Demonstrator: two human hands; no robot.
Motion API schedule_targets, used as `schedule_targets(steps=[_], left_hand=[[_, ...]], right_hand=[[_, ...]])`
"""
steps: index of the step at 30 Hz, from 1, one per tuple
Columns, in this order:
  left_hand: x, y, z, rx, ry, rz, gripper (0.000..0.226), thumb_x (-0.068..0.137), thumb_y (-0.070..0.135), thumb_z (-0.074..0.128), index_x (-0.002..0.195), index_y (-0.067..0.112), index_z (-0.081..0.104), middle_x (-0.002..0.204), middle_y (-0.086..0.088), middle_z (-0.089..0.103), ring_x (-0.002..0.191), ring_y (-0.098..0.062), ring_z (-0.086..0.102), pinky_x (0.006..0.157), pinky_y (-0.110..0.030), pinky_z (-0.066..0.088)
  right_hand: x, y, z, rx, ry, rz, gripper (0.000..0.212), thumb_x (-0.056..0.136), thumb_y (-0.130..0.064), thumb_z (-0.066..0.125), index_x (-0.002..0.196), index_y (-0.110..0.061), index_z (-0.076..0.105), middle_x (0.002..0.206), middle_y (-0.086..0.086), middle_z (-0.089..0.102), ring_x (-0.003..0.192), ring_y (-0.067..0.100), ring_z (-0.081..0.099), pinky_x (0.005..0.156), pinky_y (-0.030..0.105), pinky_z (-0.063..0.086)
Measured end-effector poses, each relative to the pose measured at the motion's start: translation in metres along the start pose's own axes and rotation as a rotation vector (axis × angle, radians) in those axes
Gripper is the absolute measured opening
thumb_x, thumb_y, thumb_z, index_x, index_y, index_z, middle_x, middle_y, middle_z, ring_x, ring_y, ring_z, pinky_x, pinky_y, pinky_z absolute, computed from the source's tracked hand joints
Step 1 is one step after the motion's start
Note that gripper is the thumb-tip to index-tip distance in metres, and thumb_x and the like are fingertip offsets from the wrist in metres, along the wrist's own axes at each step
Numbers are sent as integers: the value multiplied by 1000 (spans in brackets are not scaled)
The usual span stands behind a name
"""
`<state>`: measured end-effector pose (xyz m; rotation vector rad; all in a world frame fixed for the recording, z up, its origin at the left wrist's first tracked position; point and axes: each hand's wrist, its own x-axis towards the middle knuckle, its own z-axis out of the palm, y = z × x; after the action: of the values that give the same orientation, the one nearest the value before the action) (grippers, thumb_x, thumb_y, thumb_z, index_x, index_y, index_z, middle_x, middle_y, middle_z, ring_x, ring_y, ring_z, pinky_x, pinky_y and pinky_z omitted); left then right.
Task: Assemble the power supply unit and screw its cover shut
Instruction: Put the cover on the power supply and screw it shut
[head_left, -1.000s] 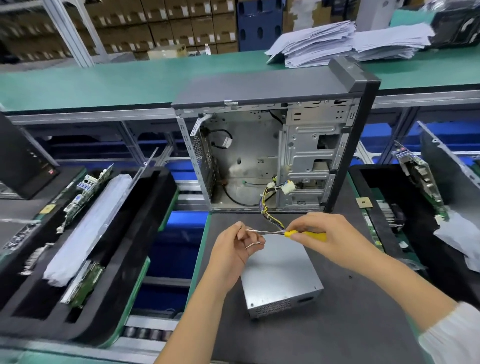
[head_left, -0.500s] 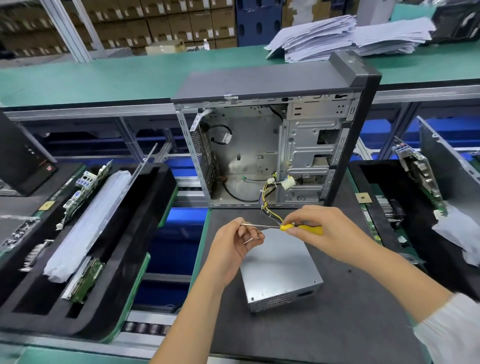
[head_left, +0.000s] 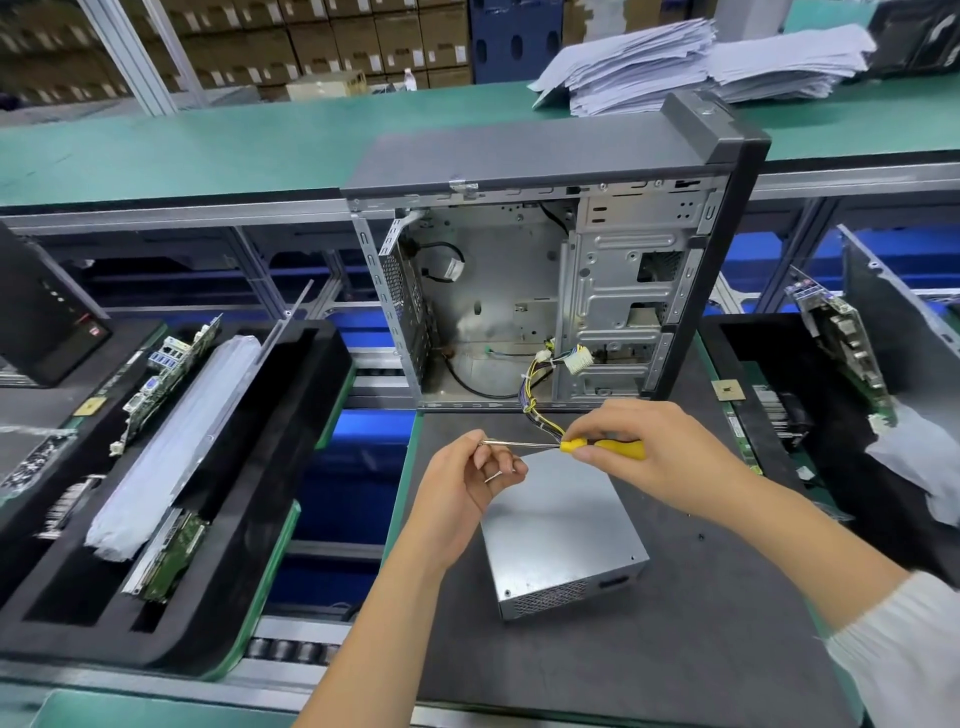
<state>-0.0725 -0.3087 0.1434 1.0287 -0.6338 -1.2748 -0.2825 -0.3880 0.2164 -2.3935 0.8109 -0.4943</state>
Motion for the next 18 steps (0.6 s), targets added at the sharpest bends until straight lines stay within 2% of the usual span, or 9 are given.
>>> schedule_targets(steps=[6,9,12,15,18], left_hand=[[-1,-1,0,28,26,-1,54,104,15,35,51,18,47,60,-8,55,66,-25,63,72,-35,56],[-2,-2,0,170,43,-5,57,104,11,32,49,18,46,56,-8,53,67,-27,64,71,-33,56],[-11,-5,-7,397,47,50,44,106,12,33,63,11,44,60,-7,53,70,-22,65,72,-26,54],[-19,-11,-15,498,47,86,39,107,15,33,70,8,44,65,-10,49,64,-17,60,68,-23,48],[-21,-13,-22,536,63,108,39,107,21,34,70,11,42,60,-1,44,54,-13,45,55,-21,39]], right_hand=[[1,-3,1,-99,-3,-6,16,87,-46,58,100,-43,65,90,-15,60,87,3,54,72,35,49],[-1,-4,-1,-233,-12,-27,19,87,-50,54,103,-45,64,90,-18,57,81,1,51,67,29,47],[-4,-5,1,-328,-17,-53,19,88,-50,54,103,-45,66,89,-16,57,72,3,50,58,25,42],[1,-7,12,-290,-98,-20,21,91,-49,51,106,-43,65,90,-16,58,77,4,51,64,24,41],[11,-9,21,-194,-152,3,21,92,-44,52,104,-37,68,89,-15,62,77,0,51,69,21,41]])
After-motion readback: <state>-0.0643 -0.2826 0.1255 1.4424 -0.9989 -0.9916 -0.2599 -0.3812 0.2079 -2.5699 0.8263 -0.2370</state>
